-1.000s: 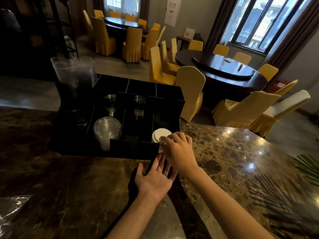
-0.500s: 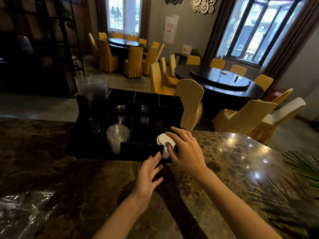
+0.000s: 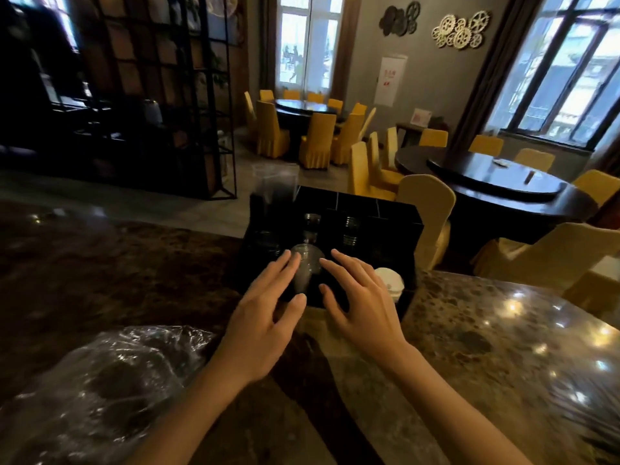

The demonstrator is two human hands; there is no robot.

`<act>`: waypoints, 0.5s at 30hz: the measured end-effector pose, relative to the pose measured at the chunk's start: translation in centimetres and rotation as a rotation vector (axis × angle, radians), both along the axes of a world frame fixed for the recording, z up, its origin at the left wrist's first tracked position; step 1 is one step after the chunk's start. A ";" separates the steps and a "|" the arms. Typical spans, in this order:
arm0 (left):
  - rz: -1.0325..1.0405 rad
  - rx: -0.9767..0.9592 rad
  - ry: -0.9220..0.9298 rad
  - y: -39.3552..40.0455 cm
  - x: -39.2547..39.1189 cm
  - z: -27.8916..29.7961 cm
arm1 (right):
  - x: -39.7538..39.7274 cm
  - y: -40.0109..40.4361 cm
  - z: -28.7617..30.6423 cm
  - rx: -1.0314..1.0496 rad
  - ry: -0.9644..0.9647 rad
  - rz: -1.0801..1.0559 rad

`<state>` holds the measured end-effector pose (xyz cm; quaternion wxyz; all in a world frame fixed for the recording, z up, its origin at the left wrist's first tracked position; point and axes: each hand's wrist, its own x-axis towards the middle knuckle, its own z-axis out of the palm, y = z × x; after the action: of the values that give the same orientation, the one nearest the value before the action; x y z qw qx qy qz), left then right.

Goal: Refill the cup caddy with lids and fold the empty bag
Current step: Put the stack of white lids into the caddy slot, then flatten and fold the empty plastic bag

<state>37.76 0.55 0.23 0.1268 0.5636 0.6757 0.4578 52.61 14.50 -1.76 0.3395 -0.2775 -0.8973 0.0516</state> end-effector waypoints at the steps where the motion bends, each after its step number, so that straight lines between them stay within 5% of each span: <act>1: 0.023 -0.008 0.053 -1.1 -0.8 0.6 | -0.7 -0.6 0.0 -0.001 -0.002 0.014; 15: 0.184 -0.143 0.348 -15.0 -11.6 6.2 | -9.1 -11.1 1.1 -0.320 0.104 0.216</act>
<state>26.14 -14.43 6.40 0.0054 0.5598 0.7668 0.3140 43.52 3.41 -0.62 0.3294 -0.2270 -0.8834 0.2440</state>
